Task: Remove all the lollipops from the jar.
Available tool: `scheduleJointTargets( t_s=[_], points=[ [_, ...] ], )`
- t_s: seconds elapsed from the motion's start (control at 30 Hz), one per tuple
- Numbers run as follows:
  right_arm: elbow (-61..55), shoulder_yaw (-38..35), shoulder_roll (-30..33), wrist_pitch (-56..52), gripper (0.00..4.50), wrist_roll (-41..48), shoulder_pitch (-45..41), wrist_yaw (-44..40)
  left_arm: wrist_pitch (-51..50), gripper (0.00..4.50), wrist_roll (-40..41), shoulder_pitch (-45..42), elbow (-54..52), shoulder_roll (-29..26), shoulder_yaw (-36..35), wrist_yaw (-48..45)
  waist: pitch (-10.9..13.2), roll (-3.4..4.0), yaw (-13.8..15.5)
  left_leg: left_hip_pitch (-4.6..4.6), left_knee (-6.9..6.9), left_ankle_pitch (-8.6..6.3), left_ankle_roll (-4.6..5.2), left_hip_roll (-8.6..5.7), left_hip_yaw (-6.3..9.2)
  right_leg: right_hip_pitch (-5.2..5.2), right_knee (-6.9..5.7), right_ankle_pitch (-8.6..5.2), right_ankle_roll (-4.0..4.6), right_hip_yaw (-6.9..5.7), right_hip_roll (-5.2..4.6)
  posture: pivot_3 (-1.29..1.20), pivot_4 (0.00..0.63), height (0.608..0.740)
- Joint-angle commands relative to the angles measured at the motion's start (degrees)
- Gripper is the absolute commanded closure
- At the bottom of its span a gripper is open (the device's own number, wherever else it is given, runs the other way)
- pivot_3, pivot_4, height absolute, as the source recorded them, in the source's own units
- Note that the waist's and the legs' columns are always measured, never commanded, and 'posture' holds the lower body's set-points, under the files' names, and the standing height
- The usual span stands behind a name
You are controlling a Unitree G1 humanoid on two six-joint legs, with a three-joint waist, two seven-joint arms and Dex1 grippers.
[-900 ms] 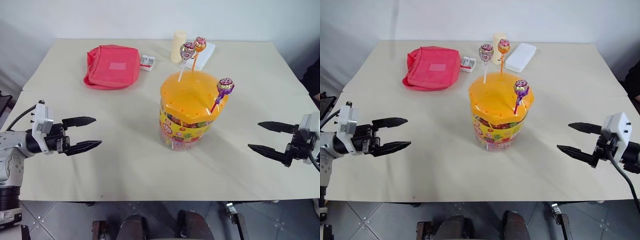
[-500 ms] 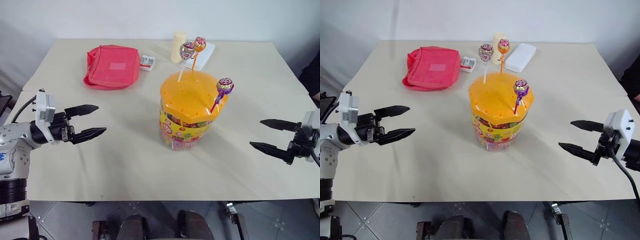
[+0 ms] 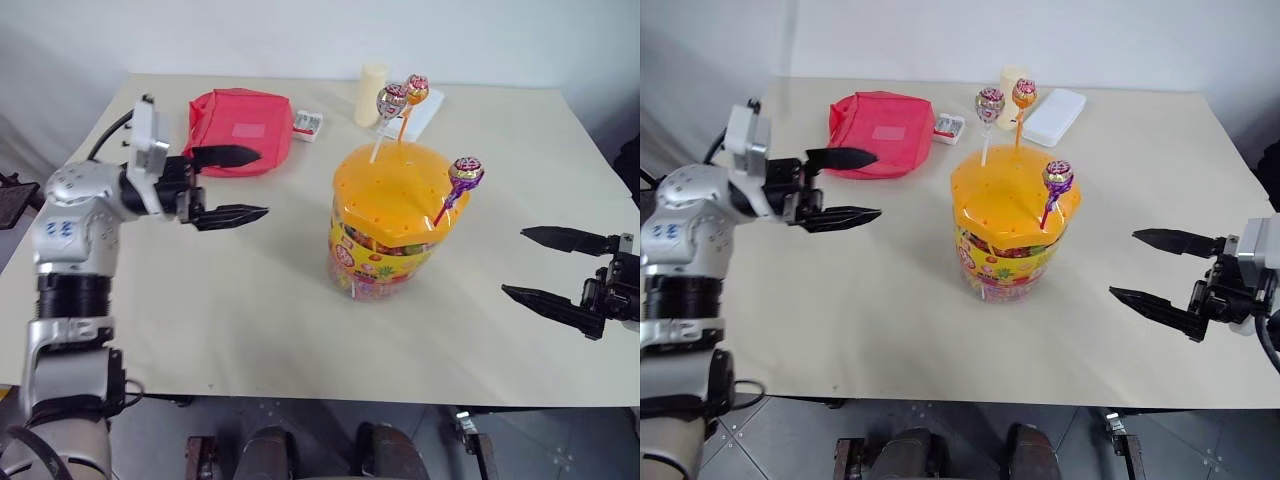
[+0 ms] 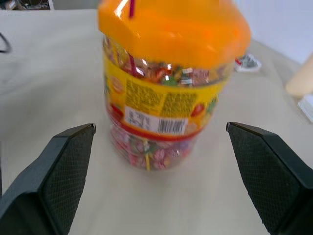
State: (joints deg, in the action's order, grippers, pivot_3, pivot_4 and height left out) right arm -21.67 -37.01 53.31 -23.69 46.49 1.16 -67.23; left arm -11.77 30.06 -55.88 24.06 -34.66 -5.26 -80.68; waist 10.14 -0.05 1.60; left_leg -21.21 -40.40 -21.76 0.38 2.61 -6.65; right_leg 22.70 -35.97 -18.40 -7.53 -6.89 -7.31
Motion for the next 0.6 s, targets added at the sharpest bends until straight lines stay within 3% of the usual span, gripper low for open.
scheduleJointTargets(
  t_s=[0.03, 0.43, 0.6],
  points=[
    [-4.84, -3.51, -0.77, -1.26, 0.0, 2.92, 0.6, 3.57, 2.46, 0.01, 1.19, -5.77, 4.63, 3.64, -0.07, -3.75, 0.02, -0.03, -0.08, 0.0, 0.0, 0.0, 0.0, 0.0, 0.0, 0.0, 0.0, 0.0, 0.0, 0.0, 0.0, 0.0, 0.15, 0.74],
    [-12.99, -7.43, -1.82, -3.58, 0.0, 8.98, 1.7, 12.72, 8.34, 0.01, -2.84, -21.11, 27.06, 15.45, 0.86, -8.68, 0.13, -0.22, -0.06, -0.07, -0.05, -0.02, 0.04, -0.01, 0.06, 0.0, 0.01, 0.01, -0.01, -0.01, 0.0, 0.0, 0.15, 0.74],
    [-15.01, -8.98, -2.17, -4.14, 0.0, 10.67, 3.01, 15.11, 9.02, 0.01, -3.59, -23.69, 30.39, 18.04, 1.19, -11.3, 0.16, -0.26, -0.05, -0.07, -0.04, -0.02, 0.04, -0.02, 0.06, 0.0, 0.01, 0.0, -0.01, -0.03, 0.0, 0.0, 0.15, 0.74]
  ],
)
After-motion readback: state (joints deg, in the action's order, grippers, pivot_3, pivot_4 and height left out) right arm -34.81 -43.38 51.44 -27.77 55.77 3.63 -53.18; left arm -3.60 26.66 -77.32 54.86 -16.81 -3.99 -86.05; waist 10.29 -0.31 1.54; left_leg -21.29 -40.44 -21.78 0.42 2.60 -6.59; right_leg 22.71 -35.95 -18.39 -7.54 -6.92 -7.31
